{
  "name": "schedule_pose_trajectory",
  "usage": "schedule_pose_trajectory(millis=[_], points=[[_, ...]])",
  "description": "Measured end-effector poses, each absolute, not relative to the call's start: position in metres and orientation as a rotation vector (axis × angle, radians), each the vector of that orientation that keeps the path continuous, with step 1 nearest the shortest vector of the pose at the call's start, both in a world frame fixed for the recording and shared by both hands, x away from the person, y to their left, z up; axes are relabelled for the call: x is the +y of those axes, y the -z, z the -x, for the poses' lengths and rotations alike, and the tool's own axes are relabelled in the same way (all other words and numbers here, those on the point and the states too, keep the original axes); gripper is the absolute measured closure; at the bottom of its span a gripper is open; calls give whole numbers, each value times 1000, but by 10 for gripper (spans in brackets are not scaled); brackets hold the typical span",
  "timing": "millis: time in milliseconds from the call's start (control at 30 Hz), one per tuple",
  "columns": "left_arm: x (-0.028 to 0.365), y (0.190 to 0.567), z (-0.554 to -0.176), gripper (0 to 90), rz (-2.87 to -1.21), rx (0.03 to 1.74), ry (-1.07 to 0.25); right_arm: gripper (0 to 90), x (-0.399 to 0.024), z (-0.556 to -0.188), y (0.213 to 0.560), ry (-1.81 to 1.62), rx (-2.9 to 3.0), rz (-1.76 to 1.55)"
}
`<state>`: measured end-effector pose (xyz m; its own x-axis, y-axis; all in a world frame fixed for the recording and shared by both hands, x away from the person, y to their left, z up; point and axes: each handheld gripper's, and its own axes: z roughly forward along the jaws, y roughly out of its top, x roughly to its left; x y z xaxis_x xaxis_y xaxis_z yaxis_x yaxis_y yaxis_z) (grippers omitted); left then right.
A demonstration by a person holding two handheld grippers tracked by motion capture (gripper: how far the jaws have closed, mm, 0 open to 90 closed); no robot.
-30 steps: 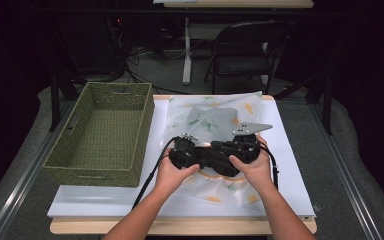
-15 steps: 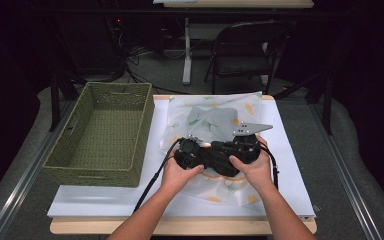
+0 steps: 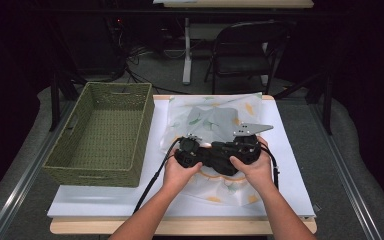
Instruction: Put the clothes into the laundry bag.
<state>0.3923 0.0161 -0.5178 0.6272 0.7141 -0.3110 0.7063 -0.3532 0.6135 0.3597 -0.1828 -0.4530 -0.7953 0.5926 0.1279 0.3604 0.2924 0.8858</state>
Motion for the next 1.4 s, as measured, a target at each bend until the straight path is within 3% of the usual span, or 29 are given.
schedule_pose_trajectory(millis=[1400], points=[[-5, 508, -431, 791, -2027, 1188, -93, 885, -190, -361, 455, -1501, 2316, -907]])
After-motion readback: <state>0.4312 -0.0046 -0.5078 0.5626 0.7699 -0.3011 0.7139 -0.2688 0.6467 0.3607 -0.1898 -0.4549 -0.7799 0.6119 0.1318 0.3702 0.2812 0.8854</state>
